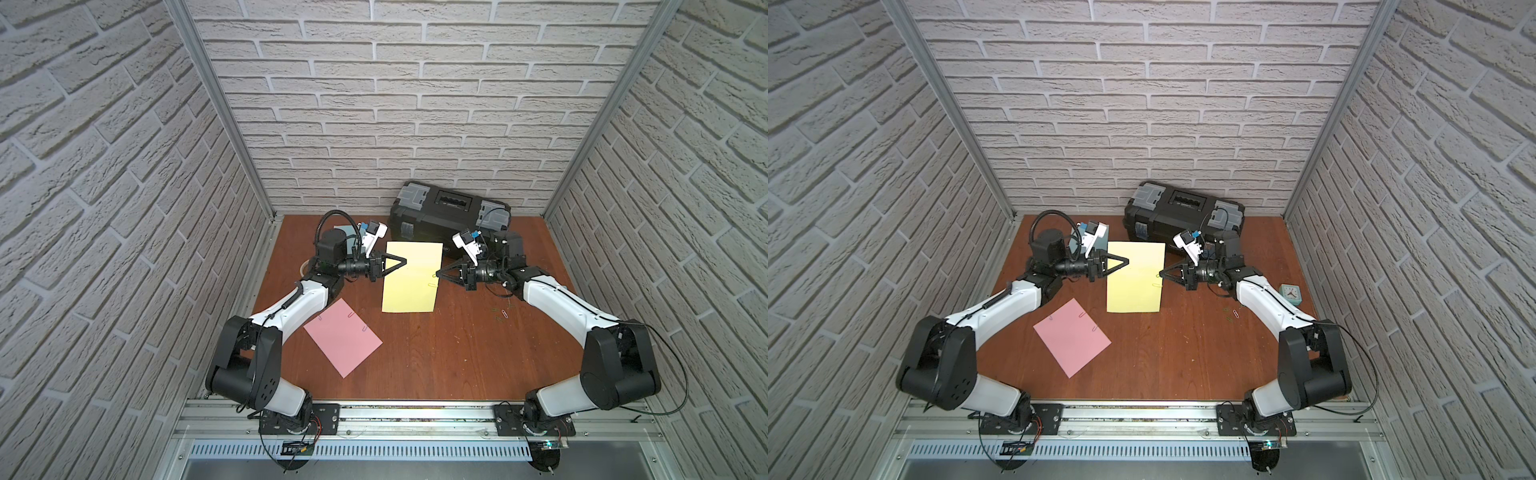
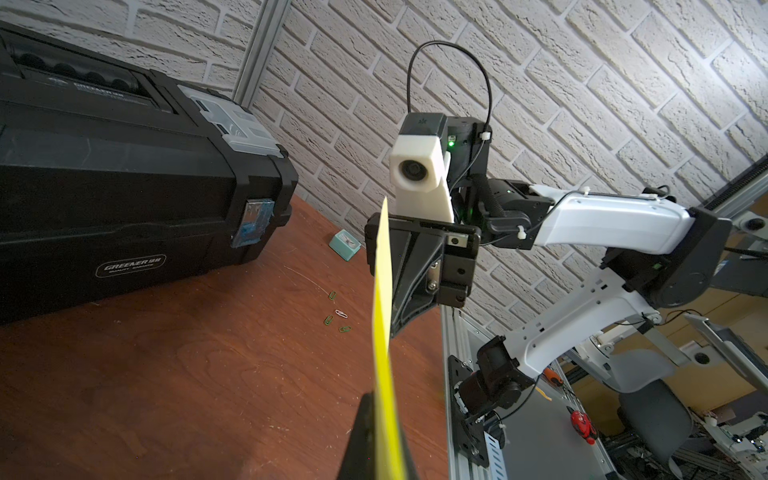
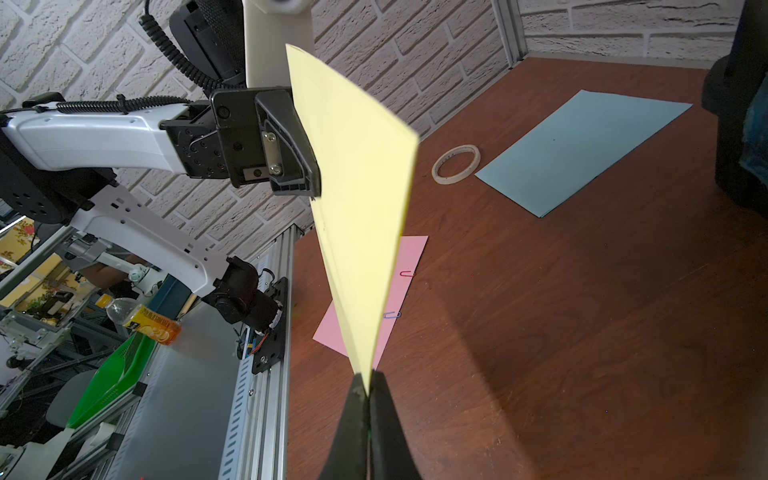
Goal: Unclip the paperclips from the documents
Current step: Remove the paper clip from the document, then place the paper clip at the center of the board.
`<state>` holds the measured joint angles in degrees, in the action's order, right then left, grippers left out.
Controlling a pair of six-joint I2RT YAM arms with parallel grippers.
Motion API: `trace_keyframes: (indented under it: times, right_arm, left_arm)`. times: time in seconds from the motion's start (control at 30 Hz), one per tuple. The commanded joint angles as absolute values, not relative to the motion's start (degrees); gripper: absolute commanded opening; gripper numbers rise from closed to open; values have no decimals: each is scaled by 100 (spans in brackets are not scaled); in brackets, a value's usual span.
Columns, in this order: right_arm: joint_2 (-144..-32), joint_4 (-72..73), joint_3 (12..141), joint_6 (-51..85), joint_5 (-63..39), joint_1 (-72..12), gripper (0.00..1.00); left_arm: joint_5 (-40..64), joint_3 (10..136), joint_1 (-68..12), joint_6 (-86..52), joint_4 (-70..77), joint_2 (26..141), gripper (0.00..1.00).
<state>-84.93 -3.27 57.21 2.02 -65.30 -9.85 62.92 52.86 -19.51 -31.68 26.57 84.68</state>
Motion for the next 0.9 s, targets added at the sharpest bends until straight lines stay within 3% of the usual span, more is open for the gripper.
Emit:
trace_keyframes:
  times: [0.0,0.63,0.87]
  right_arm:
    - [-8246,-427,5617,229,-6346,-756,6]
    - [-8318,-527,5615,223,-6480,-721,6]
    - [-8262,-742,5552,309,-5853,-673,5]
  left_arm:
    - [6397,5277,-1818,-3094,2883,8238,0]
    - [6425,5292,-1810,-3098,2892,8190,0]
    - [6419,5283,-1795,-3046,2850,8187,0]
